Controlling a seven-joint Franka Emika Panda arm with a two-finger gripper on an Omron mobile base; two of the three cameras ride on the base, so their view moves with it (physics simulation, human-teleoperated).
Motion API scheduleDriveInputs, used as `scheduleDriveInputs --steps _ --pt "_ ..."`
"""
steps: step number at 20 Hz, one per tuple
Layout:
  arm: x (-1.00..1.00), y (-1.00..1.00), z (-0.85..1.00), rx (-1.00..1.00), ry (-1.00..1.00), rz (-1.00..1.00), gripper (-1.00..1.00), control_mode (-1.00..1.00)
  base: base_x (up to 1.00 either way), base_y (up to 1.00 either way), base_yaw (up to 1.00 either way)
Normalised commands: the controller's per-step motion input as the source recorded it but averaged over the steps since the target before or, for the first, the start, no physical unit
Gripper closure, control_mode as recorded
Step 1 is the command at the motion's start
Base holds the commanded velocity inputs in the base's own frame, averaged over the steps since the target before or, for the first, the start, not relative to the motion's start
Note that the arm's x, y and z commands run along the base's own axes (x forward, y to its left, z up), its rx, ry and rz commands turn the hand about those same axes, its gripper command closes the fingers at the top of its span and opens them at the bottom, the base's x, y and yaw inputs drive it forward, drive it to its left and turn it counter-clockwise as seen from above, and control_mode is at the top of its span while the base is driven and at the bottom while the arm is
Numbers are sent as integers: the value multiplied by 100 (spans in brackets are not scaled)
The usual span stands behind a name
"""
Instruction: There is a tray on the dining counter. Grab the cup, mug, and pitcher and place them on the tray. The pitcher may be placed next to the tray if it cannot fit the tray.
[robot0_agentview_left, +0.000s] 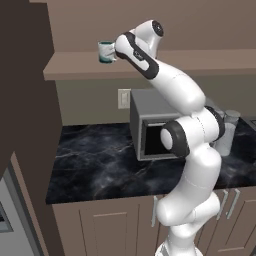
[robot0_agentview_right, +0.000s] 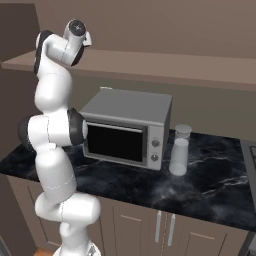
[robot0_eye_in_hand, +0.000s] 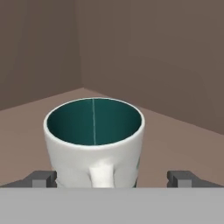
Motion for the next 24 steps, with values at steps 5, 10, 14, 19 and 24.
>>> scheduleDriveInputs --steps 5,10,14,19,24 --pt "27 0 0 0 0 0 -100 -100 0 0 0" --pt "8 1 -1 0 2 0 -100 -100 0 0 0" --pt "0 12 0 0 6 0 -100 -100 0 0 0" --pt "0 28 -6 0 6 0 100 -100 0 0 0" --pt "0 29 -5 0 3 0 100 -100 0 0 0"
